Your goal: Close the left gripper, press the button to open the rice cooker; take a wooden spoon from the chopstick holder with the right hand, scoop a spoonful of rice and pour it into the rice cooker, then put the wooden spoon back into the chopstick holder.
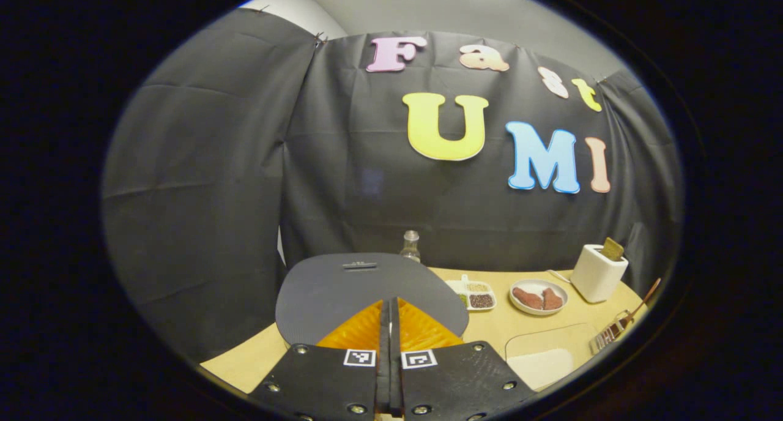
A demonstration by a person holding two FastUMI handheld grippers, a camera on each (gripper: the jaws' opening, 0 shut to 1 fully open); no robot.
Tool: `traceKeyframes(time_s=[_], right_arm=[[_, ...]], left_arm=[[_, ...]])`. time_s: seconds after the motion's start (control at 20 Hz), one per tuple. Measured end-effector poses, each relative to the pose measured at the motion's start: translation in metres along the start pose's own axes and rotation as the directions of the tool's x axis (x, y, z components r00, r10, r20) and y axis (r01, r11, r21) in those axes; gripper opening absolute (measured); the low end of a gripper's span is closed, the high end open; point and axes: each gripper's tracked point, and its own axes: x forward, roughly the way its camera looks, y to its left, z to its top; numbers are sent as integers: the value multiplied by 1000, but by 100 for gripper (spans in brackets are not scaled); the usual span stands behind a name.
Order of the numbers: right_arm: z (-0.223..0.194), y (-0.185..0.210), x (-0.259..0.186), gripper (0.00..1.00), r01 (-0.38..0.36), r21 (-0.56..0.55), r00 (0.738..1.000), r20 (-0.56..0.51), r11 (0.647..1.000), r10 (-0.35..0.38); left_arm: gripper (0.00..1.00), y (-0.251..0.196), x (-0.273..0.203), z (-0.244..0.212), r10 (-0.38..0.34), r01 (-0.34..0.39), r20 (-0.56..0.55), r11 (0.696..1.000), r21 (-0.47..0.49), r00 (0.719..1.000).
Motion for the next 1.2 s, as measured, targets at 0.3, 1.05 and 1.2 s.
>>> traceKeyframes(time_s=[0.3,1.05,1.2], right_arm=[[2,7,-1,97,-2,-16,1000,-3,1000,2],[10,10,-12,97,-30,-14,999,18,999,30],[16,6,-14,97,-33,-9,999,33,999,34]], left_arm=[[1,2,6,-21,-5,5,-24,1000,22,1000],[2,4,7,-38,-12,8,-62,998,-68,998],[2,6,7,-32,-11,9,-55,999,-38,998]])
